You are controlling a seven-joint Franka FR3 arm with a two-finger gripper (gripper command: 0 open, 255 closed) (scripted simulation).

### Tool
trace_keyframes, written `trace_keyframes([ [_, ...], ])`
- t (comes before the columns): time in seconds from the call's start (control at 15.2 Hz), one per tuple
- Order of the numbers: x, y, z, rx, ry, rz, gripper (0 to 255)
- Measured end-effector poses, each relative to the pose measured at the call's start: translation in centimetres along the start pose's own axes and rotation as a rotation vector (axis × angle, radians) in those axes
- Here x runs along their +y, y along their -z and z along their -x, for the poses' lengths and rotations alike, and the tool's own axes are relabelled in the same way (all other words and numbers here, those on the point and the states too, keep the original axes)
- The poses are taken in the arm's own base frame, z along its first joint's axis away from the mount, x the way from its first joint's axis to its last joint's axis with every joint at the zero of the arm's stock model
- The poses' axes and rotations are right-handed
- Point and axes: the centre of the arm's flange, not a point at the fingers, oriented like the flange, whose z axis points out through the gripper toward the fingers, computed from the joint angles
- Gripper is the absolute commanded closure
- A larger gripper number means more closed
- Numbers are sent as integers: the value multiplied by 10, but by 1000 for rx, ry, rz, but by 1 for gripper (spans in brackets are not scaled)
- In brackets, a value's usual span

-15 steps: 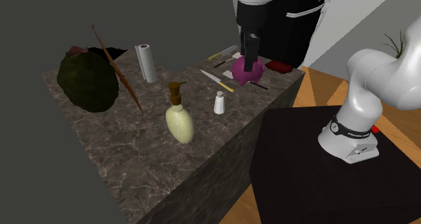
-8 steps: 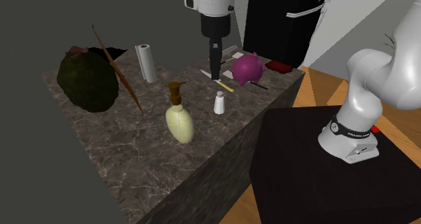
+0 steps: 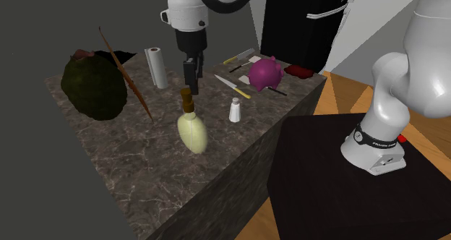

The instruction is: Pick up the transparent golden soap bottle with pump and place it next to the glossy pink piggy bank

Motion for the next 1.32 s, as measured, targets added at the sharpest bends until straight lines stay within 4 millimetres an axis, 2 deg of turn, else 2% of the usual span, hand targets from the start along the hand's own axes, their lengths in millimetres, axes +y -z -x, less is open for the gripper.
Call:
trace_keyframes([
  [0.13,2,-7,-23,1,-1,-9,0],
  [0.26,2,-16,-30,2,-2,-13,0],
  [0.66,1,-46,-33,2,-2,-14,0],
  [1.06,1,-51,-33,2,-2,-14,0],
  [1.12,1,-51,-33,2,-2,-14,255],
  [1.32,1,-51,-33,2,-2,-14,255],
])
